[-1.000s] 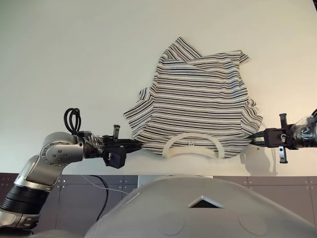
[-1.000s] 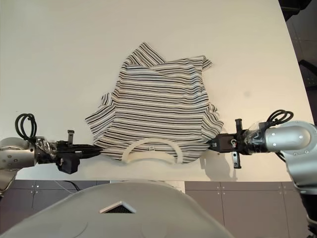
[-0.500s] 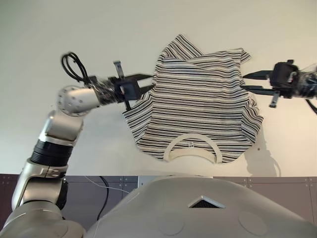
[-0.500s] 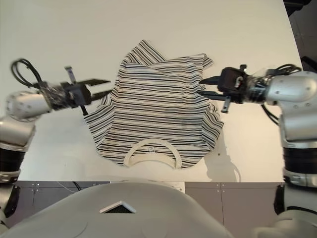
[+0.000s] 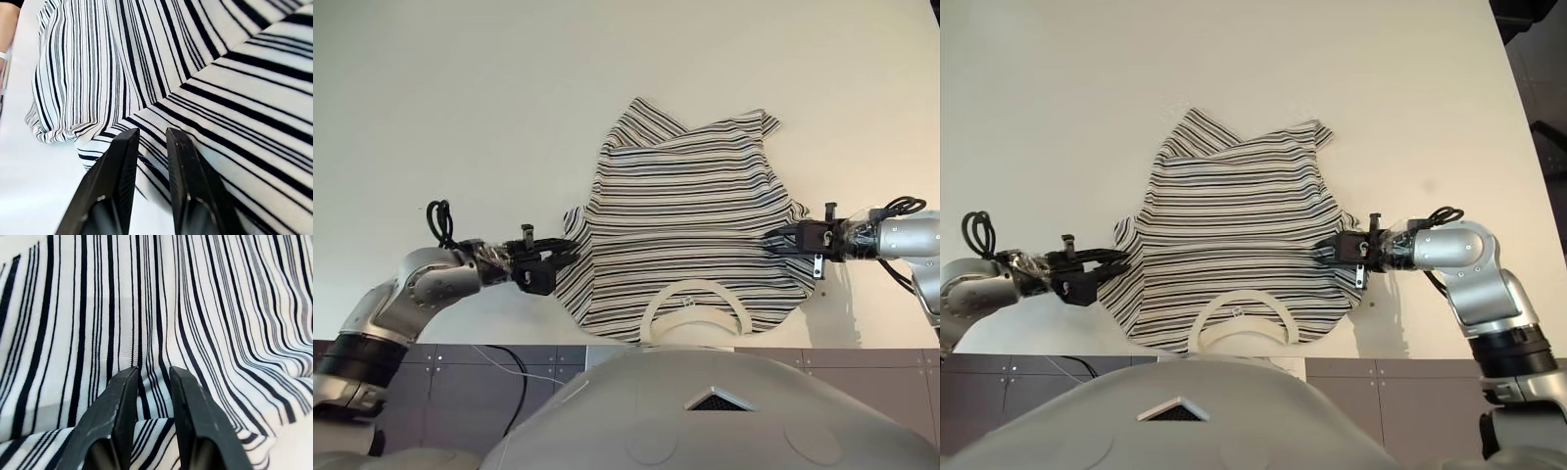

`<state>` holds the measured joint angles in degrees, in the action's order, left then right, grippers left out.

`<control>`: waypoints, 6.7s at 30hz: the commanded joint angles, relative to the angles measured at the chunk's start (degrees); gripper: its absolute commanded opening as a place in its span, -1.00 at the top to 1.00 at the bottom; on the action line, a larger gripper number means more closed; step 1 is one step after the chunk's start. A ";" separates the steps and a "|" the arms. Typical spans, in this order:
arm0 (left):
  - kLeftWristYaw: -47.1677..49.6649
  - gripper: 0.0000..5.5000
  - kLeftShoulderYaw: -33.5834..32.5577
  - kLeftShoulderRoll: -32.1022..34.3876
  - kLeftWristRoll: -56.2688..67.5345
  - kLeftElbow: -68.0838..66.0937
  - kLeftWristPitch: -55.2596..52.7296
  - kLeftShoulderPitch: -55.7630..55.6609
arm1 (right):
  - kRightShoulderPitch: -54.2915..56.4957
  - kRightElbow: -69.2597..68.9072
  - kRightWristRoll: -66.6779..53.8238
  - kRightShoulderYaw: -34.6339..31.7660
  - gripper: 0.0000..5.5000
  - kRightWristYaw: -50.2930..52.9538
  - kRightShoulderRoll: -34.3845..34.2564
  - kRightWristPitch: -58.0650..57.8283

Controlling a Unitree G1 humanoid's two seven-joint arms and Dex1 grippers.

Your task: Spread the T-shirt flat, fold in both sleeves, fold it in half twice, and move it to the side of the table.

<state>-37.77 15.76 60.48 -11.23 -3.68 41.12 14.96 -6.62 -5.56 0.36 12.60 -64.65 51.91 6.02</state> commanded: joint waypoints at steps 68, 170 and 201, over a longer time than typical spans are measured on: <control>12.86 0.63 10.30 -33.11 -16.25 -66.34 -4.66 -54.81 | 35.43 26.28 -2.13 3.72 0.57 9.06 -11.80 15.58; -15.85 0.63 18.72 -14.30 -3.00 19.68 -34.54 -6.94 | 60.45 80.98 8.59 -9.19 0.57 48.49 -34.52 11.88; -15.90 0.63 9.23 -21.70 12.67 30.56 -56.67 -15.17 | 31.08 44.03 11.40 11.22 0.57 2.78 -16.84 8.16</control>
<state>-55.04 25.69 40.65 0.96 26.72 -13.71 2.17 21.52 27.04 4.22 20.52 -65.50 37.18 14.18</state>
